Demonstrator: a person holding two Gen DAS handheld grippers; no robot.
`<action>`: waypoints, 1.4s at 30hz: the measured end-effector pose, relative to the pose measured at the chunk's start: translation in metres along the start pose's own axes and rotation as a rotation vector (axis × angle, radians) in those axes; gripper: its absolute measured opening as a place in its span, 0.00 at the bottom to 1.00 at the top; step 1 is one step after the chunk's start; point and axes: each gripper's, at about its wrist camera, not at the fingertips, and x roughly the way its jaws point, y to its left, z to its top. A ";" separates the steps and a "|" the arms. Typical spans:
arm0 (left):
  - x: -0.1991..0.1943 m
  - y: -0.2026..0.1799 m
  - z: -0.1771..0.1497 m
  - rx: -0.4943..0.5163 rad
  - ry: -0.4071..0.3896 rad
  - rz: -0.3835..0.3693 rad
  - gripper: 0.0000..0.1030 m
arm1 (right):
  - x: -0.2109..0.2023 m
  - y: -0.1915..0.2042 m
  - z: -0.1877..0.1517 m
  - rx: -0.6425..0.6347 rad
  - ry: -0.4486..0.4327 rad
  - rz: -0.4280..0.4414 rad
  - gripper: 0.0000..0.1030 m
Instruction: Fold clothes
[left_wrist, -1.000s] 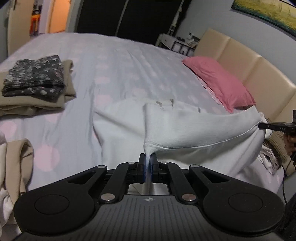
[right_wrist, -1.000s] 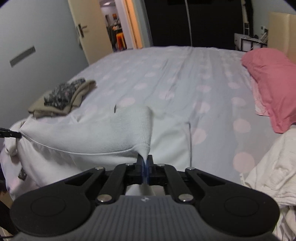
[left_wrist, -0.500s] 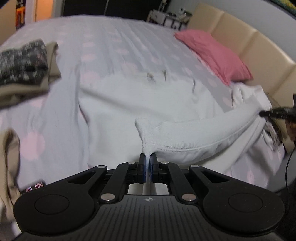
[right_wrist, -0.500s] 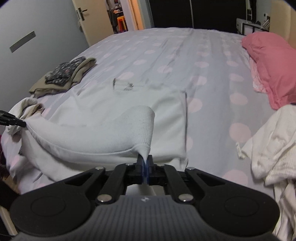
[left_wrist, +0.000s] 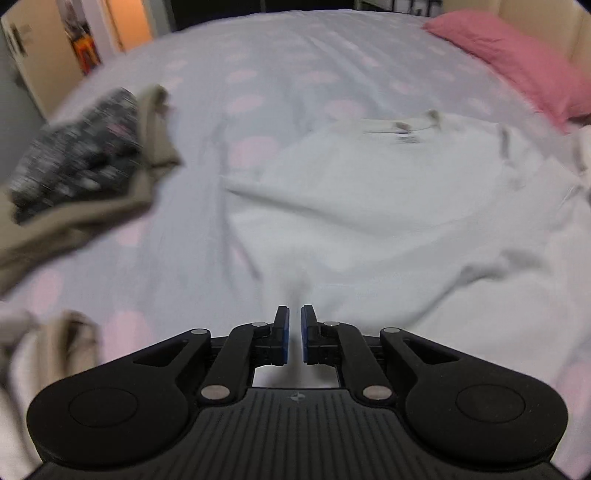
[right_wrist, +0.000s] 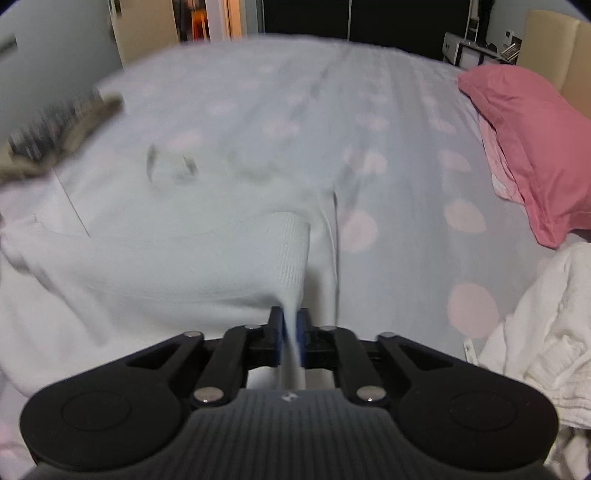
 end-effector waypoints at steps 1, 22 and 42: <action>-0.006 0.003 -0.001 -0.008 -0.025 0.019 0.10 | -0.002 -0.001 -0.002 -0.004 -0.001 0.003 0.18; -0.030 -0.020 -0.107 -0.004 0.124 -0.305 0.23 | -0.025 -0.015 -0.097 -0.059 0.192 0.156 0.51; -0.017 -0.013 -0.117 -0.008 0.153 -0.206 0.26 | -0.017 -0.003 -0.097 -0.105 0.229 0.169 0.51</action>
